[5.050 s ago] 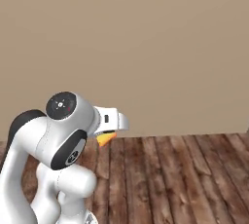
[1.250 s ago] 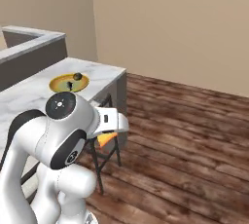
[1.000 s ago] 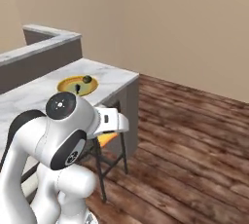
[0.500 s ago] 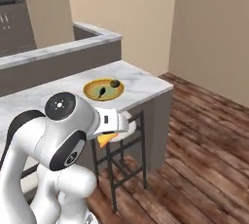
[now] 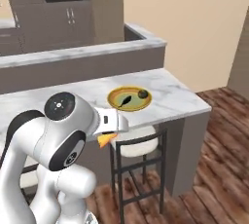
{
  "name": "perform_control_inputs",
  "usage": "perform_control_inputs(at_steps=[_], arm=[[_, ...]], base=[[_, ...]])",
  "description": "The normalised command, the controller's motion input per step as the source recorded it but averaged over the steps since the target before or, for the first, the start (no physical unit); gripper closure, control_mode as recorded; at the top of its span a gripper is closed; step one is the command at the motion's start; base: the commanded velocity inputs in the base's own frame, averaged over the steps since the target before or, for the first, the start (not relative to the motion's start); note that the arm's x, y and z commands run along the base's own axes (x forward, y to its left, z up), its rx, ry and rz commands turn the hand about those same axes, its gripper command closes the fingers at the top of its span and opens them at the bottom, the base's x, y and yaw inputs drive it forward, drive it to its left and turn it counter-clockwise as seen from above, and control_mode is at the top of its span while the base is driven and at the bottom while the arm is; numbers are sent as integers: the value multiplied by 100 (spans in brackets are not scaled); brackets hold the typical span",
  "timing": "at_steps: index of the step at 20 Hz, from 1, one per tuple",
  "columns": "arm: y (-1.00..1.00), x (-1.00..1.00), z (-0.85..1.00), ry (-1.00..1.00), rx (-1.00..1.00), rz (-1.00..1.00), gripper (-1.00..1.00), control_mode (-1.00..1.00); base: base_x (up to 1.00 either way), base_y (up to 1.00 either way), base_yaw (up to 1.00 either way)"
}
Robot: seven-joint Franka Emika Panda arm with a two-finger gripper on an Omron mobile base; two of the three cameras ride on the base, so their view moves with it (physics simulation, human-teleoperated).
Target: Take the cheese, fish, and squash from the fridge and place them on the plate on the dining counter to create an appetizer plate.
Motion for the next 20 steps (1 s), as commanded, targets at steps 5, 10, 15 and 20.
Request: perform_control_inputs(at_steps=[5, 10, 15, 20], arm=[[0, 0, 0, 0, 0, 0, 100, 100], [0, 0, 0, 0, 0, 0, 100, 100], [0, 0, 0, 0, 0, 0, 100, 100], [0, 0, 0, 0, 0, 0, 100, 100]], base=[[67, -66, 48], [49, -79, 45], [49, -68, 43], [38, -62, 43]])
